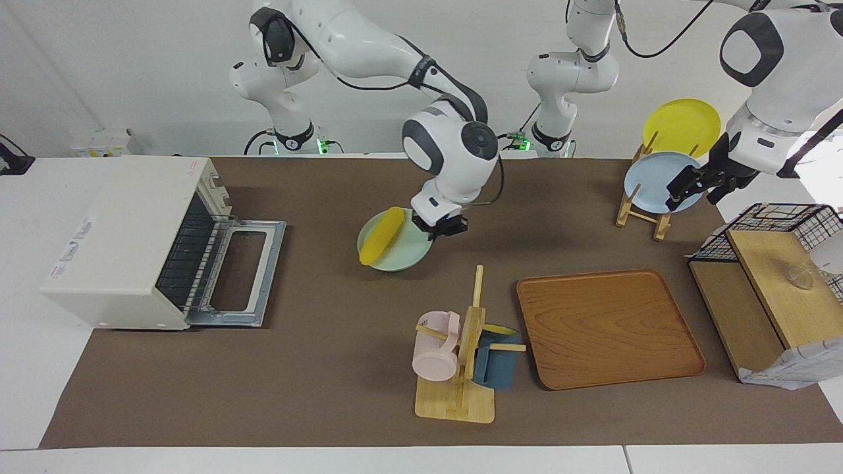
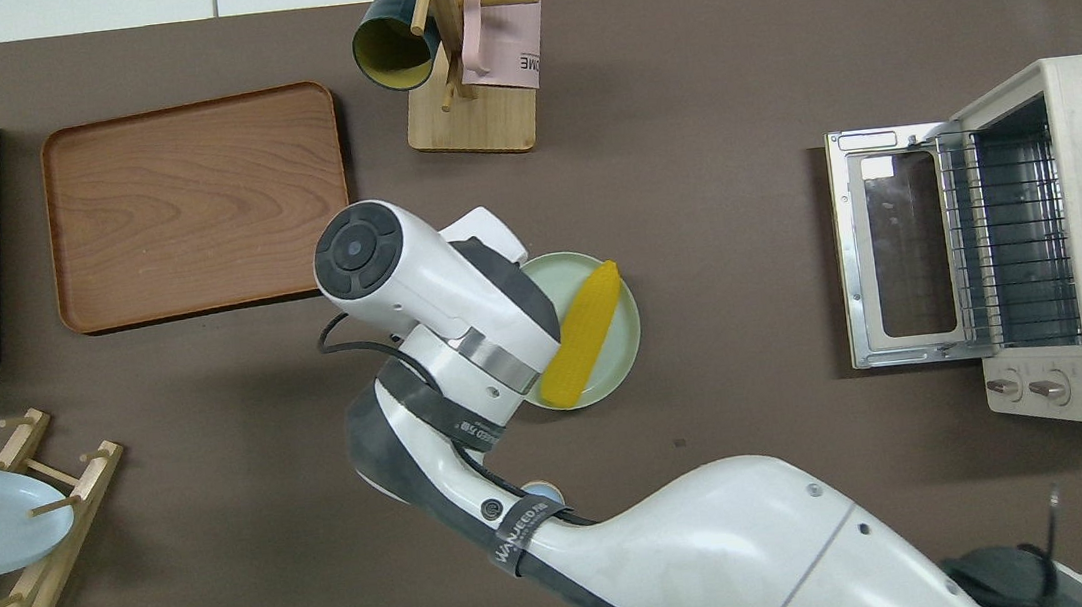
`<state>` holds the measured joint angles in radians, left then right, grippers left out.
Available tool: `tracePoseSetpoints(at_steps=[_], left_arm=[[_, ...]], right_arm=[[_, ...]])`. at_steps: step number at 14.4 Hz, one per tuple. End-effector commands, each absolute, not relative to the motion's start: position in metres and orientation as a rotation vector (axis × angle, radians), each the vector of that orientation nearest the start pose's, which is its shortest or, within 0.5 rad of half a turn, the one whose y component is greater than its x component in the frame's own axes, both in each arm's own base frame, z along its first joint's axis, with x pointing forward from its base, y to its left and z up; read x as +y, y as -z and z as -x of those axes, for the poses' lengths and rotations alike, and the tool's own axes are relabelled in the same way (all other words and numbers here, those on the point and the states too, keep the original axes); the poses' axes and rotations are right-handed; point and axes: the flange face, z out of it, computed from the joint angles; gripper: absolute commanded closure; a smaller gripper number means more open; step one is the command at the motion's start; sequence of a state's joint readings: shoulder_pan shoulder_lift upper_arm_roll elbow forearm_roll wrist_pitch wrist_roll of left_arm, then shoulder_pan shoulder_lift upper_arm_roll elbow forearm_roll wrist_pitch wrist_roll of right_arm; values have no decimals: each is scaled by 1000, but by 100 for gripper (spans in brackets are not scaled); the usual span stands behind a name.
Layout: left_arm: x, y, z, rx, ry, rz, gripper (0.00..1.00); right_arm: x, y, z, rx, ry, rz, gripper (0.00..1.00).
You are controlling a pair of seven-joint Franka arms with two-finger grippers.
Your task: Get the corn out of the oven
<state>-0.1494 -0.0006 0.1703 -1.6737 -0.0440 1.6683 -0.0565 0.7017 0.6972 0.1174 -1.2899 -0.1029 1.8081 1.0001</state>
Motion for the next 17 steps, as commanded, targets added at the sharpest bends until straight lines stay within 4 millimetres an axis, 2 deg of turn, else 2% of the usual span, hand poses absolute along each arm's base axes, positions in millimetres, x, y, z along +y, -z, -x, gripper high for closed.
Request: tracePoseSetpoints(at_steps=[1, 2, 4, 5, 6, 8, 9, 10, 11, 12, 13, 14, 15, 16, 17], left_arm=[[9, -586, -552, -124, -24, 3198, 0], [9, -586, -552, -124, -24, 3198, 0], [9, -586, -551, -121, -29, 3198, 0], [9, -585, -552, -121, -26, 3198, 0], [9, -585, -552, -121, -26, 3198, 0], [9, -585, -552, -121, -24, 3198, 0], [9, -585, -552, -121, -24, 3198, 0], [9, -585, -552, -121, -24, 3198, 0], [8, -585, -552, -119, -24, 3198, 0], [8, -582, -551, -117, -21, 3199, 0], [1, -570, -545, -105, -28, 3202, 0], [-29, -550, -537, -50, 52, 3214, 0], [-104, -522, -523, 38, 118, 3221, 0], [-176, -498, -507, -18, 156, 3238, 0], [-243, -476, -493, -46, 144, 3246, 0]], right_arm=[[525, -311, -522, 320, -123, 3204, 90], [527, -316, -523, 315, -112, 3199, 66], [515, -363, -541, 351, -36, 3144, 45], [491, -402, -557, 379, 12, 3111, 43], [459, -428, -574, 363, 28, 3103, 43], [370, -460, -587, 170, -70, 3193, 48], [320, -463, -585, 118, -137, 3224, 57], [269, -456, -580, 69, -192, 3242, 68], [228, -440, -579, 4, -242, 3245, 81], [189, -414, -576, -40, -274, 3240, 88], [154, -392, -571, -55, -219, 3228, 91], [137, -370, -560, -88, -186, 3230, 95], [125, -347, -552, -113, -190, 3228, 96], [100, -333, -551, -104, -190, 3234, 97], [90, -326, -549, -111, -205, 3240, 97]])
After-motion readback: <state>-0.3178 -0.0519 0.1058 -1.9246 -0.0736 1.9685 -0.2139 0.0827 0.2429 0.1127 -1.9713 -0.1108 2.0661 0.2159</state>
